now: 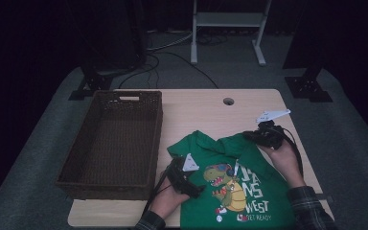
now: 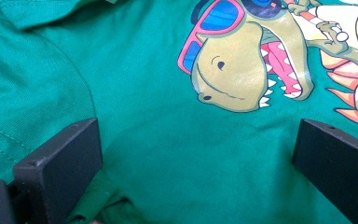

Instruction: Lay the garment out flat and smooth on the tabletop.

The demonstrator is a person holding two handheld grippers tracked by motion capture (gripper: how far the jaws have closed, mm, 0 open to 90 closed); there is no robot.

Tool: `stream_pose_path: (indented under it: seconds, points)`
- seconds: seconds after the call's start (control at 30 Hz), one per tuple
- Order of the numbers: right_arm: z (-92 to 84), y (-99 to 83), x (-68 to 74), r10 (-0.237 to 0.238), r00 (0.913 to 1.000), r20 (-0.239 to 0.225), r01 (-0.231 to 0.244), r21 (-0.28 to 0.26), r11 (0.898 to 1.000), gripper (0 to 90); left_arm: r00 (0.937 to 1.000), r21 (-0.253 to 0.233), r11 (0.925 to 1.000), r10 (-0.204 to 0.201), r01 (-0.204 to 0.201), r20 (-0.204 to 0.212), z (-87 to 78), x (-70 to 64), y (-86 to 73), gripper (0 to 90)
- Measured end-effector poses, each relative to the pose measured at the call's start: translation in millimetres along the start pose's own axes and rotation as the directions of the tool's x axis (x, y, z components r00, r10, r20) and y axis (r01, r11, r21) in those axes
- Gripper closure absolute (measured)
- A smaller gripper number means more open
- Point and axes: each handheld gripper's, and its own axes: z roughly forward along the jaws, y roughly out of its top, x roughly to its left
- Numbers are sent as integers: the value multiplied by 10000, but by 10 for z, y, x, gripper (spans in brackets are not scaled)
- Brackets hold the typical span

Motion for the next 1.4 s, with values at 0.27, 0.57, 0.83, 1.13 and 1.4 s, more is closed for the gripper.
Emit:
stream_pose_path:
  seconds: [0.27,0.57,0.83,1.13,1.4]
  points:
    - [32,3,-83,156,9998,89,-157,128,9998,871,10000,-8,10000,-9,9,9,0,-1,0,6]
    - [60,-4,-179,364,9991,195,-368,224,9991,871,10000,8,10000,4,-4,10,-1,0,0,6]
    - [93,21,-253,506,9984,248,-513,300,9982,871,10000,9,10000,-9,9,18,0,0,0,6]
    - [96,62,-336,621,9974,368,-634,358,9973,870,10000,15,10000,-1,1,14,-1,0,0,6]
    - [154,35,-439,871,9953,425,-889,435,9951,870,10000,15,10000,-5,5,16,-1,0,0,6]
